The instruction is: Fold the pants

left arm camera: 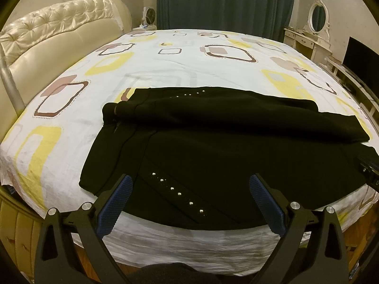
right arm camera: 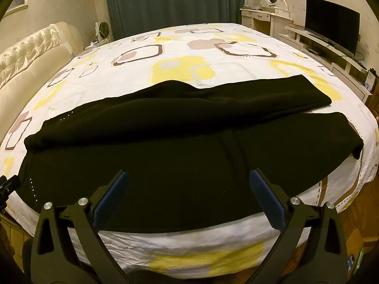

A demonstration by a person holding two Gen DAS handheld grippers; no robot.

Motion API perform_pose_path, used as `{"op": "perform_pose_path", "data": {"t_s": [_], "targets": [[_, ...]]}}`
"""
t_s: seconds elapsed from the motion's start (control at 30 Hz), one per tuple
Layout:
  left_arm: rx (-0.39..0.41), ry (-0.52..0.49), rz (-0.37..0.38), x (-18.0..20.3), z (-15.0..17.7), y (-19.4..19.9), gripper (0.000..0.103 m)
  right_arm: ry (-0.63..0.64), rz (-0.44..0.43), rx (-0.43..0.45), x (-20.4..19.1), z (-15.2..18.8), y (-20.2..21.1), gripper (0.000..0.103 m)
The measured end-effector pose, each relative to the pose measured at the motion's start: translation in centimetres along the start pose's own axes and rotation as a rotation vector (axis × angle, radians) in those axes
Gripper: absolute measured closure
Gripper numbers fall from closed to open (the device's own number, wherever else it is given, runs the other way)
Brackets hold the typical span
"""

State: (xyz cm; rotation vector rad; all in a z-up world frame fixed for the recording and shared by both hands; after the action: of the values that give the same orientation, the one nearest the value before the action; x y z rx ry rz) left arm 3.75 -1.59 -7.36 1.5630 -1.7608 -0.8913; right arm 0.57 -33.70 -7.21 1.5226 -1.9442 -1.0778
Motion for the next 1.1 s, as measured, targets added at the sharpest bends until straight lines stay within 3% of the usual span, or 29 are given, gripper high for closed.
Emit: {"op": "perform_pose_path", "data": {"t_s": [1.1], "targets": [[0.002, 0.002, -0.006, 0.13, 0.09, 0.07, 0.004, 0.013, 0.0, -0.015, -0.64, 0.88, -0.47, 0.002]]}}
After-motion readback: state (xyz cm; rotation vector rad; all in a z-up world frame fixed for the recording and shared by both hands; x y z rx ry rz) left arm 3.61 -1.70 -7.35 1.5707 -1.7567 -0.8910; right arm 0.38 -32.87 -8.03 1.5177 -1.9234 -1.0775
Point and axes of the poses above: each gripper's, at about its wrist camera, not at the fingertips, and y roughly against the way its jaws point, x to its right, z to its underside, the point moved 7 cm from there along -y, roughly the way its jaws point, and after that the axes turned 6 degrees about -x, right-handed, at the moved point
